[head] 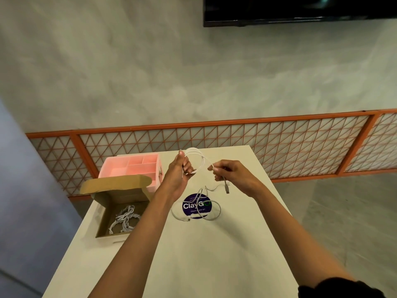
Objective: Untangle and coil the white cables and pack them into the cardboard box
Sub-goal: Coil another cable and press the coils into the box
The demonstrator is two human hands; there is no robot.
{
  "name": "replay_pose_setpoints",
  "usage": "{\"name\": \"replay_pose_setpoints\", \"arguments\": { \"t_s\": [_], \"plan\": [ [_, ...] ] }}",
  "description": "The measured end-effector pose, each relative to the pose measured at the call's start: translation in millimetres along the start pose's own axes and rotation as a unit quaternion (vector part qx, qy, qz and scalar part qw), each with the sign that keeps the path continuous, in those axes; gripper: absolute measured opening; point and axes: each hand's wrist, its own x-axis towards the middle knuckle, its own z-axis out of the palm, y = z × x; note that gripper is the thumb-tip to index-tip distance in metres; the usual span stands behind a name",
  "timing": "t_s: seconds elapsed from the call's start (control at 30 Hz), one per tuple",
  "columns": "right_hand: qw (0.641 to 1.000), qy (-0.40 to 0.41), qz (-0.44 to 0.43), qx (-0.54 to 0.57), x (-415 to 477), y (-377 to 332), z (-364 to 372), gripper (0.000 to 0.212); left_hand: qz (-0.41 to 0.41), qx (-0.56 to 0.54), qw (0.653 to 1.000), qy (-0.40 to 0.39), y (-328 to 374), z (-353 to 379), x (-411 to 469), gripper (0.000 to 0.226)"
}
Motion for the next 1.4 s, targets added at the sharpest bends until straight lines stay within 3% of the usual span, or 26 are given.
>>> {"name": "replay_pose_setpoints", "arguments": {
  "t_s": [0.13,0.23,0.3,0.47,0.7,1.0,1.17,1.27,1.4],
  "plan": [
    [0.987,0.081,0.004,-0.135,5.1,10.0,-1.2,0.014,-0.046,0.092,0.993,-0.065,0.7,-5.2,-6.0,0.043],
    [0.982,0.187,-0.005,-0.037,14.2,4.3,-7.4,0.011,-0.069,0.18,0.972,-0.137,-6.3,-4.9,-11.5,0.041],
    [0.978,0.207,-0.008,0.036,19.4,-4.0,-10.4,0.006,-0.067,0.206,0.962,-0.167,-10.8,-3.0,-14.0,0.04],
    [0.981,0.162,0.032,0.105,21.5,-14.8,-7.6,0.014,-0.036,0.233,0.953,-0.191,-18.5,-4.4,-9.7,0.039],
    [0.983,0.144,0.062,0.096,19.6,-7.1,-6.0,0.021,-0.033,0.223,0.96,-0.165,-19.3,-9.0,-3.1,0.038],
    [0.988,-0.03,0.151,0.028,12.4,-19.9,2.0,0.028,0.007,0.218,0.97,-0.111,-25.5,-3.1,1.1,0.034],
    [0.988,-0.088,0.124,-0.036,10.1,-21.9,3.8,0.031,0.014,0.2,0.975,-0.09,-26.8,-4.4,1.8,0.033],
    [0.988,-0.05,0.097,-0.11,13.3,-23.2,8.4,0.028,0.01,0.167,0.983,-0.078,-26.6,-0.7,1.3,0.035],
    [0.97,0.079,0.093,-0.21,19.3,-26.0,13.3,0.031,0.017,0.179,0.983,-0.041,-28.6,-0.6,2.6,0.037]
  ]
}}
